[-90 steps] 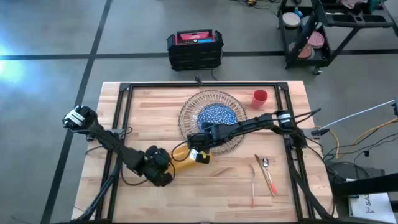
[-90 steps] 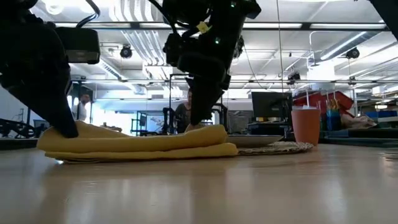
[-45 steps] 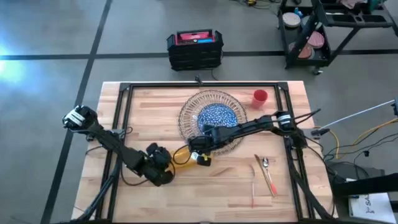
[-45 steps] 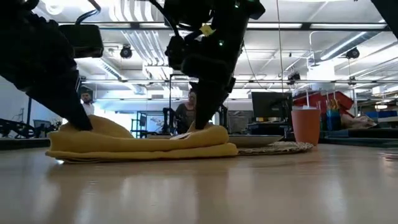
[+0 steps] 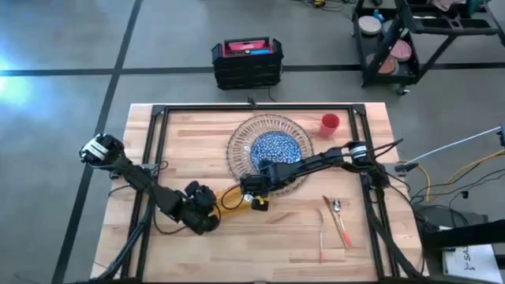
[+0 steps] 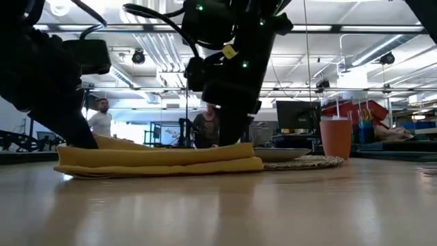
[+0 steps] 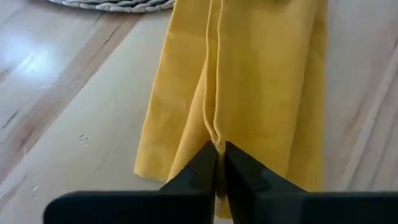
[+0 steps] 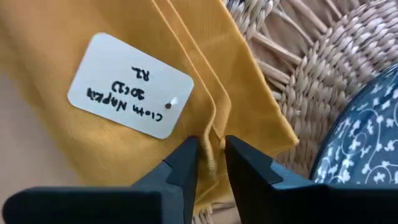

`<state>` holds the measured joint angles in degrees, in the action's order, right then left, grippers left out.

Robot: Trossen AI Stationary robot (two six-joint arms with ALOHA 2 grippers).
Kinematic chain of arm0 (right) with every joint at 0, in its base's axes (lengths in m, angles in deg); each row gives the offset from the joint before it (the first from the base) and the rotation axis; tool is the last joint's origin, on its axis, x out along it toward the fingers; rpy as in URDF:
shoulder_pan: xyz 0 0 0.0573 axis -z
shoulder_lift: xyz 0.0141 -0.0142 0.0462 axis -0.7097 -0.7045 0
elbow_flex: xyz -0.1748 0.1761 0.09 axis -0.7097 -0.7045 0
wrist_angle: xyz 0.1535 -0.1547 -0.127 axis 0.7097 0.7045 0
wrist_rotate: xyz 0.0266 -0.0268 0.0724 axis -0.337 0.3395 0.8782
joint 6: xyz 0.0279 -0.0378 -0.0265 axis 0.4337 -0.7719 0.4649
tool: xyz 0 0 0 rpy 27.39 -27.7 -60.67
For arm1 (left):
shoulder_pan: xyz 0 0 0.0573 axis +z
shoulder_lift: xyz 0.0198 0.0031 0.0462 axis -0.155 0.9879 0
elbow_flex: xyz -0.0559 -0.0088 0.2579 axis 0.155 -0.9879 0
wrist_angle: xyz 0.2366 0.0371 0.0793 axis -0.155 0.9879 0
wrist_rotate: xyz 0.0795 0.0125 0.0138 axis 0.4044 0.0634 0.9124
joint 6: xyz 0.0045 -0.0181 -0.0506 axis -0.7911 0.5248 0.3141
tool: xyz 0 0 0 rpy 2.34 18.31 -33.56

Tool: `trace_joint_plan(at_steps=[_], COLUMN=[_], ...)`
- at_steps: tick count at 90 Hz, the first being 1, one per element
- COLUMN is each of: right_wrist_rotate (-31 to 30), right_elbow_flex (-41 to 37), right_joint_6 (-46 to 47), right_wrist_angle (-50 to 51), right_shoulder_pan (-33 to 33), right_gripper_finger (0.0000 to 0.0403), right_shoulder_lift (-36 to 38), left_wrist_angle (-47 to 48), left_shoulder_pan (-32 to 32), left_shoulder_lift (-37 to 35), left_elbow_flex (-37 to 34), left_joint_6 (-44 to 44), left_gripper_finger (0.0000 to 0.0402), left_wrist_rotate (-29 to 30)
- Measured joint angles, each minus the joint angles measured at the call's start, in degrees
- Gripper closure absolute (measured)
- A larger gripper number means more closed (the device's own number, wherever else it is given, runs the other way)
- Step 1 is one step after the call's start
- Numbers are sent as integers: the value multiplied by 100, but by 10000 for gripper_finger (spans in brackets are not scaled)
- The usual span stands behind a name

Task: Set table place
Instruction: Fold the yellow table napkin

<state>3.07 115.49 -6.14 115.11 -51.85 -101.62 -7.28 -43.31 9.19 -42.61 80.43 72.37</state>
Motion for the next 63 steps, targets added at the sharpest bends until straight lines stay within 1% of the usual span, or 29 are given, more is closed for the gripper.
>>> trace_joint_plan(at_steps=[12, 23, 34, 48, 55, 63], right_wrist_rotate=[-1, 44, 641, 1306, 1376, 1358], right_elbow_flex=[91, 318, 652, 750, 745, 697], right_joint_6=[-48, -205, -454, -738, -748, -743], right_wrist_angle=[119, 218, 73, -861, -1065, -1061], right_shoulder_pan=[0, 0, -6, -48, -59, -44], right_gripper_finger=[325, 334, 349, 368, 376, 385], right_shoulder_lift=[0, 0, 2, 22, -33, -59], left_wrist_angle=[-6, -44, -88, -116, -144, -158], left_shoulder_pan=[0, 0, 0, 0, 0, 0], left_shoulder_lift=[0, 2, 2, 2, 0, 2], left_elbow_flex=[-5, -2, 0, 2, 2, 2], left_joint_6=[-52, -66, -66, -68, -68, -69], left_gripper_finger=[380, 371, 362, 352, 351, 353], left_wrist_rotate=[69, 109, 109, 154, 155, 157])
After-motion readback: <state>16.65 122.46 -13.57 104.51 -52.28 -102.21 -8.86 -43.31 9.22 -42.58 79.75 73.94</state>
